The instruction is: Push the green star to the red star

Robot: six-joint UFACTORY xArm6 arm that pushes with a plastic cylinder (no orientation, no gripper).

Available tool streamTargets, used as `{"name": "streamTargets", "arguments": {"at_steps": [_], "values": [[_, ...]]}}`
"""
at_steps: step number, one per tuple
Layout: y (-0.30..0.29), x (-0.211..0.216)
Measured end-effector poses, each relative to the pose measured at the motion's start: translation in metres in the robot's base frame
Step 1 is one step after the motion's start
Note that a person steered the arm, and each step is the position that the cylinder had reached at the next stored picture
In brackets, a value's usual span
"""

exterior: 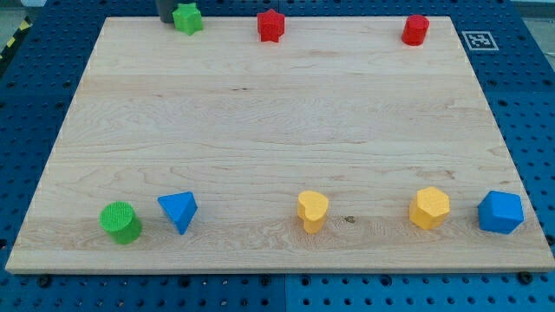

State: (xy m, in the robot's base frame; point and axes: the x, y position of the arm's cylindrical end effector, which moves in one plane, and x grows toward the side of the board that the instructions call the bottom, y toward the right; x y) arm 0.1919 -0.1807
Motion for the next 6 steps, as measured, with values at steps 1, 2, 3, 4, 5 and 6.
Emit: {"name": "streamTargets", "arguments": {"at_steps": [1, 2, 3, 4, 5, 6], "values": [[0.015, -0.001], [0.038, 0.000], [0.054, 0.000], [0.067, 0.000], [0.079, 0.000], [0.096, 0.001]]}}
